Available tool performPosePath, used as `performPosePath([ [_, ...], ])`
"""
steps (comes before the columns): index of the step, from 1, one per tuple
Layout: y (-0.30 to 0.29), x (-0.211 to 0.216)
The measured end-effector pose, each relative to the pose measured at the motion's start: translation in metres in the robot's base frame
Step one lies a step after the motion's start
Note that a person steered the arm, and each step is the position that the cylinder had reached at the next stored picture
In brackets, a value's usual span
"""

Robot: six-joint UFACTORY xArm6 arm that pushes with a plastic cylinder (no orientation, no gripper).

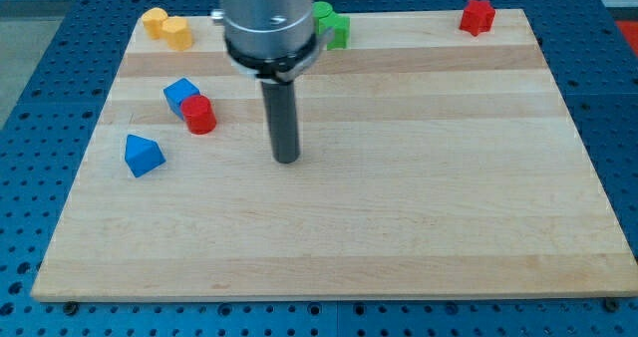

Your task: Place the red circle diagonally to the green star

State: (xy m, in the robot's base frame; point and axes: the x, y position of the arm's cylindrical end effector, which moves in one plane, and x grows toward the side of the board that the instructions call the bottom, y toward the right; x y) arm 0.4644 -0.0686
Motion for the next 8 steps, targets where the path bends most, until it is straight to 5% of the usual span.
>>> performPosePath([
  [2,-0.052,0.016],
  [6,-0.127,-0.037],
  [8,-0.116,-0.068],
])
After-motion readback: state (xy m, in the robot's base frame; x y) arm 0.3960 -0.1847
